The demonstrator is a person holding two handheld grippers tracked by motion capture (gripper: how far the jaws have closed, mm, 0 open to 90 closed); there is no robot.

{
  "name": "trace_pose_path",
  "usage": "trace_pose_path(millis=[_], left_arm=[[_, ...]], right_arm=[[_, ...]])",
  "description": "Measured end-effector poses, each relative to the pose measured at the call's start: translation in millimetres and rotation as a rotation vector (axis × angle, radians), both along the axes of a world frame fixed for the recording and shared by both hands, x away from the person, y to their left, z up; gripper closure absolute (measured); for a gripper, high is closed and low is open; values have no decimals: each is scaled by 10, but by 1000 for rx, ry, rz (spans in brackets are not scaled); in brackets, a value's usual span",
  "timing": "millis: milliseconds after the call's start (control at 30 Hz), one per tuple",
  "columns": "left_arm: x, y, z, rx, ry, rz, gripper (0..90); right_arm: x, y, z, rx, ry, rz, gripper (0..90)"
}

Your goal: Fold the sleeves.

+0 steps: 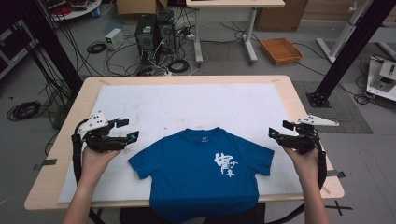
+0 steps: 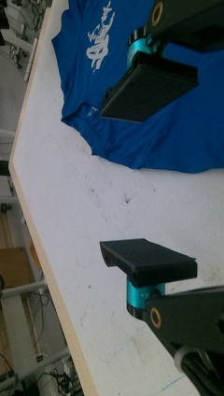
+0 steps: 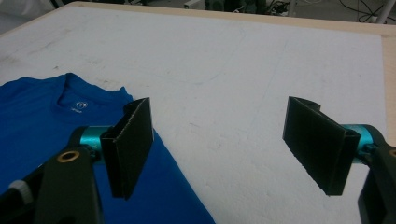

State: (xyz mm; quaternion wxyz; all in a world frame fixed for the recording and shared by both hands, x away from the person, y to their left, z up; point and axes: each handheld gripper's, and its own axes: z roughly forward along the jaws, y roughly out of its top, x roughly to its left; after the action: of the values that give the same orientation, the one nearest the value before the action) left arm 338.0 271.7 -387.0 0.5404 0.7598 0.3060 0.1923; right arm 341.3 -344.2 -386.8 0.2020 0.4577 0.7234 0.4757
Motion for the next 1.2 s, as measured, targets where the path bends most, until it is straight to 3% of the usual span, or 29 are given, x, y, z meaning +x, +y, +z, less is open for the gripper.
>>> trace_pose_path(millis=[333,500,633,667,867,1200], left_arm=[[-17,2,-30,27,22,-23,297],[-26,44,-85,36,90,-31,314],[-70,70,-207,25,153,-37,324],[-101,73,-279,27,187,-37,370],[-215,72,-454,62,230,-33,443],[-252,54,-536,100,259,-21,495]], right_arm=[[26,9,-4,3,2,5,243],[37,17,-10,0,3,2,242],[31,10,-1,3,-5,-3,243],[23,10,5,7,-5,-11,243],[22,7,10,6,-16,-19,243],[17,-5,-3,8,-17,-27,243]])
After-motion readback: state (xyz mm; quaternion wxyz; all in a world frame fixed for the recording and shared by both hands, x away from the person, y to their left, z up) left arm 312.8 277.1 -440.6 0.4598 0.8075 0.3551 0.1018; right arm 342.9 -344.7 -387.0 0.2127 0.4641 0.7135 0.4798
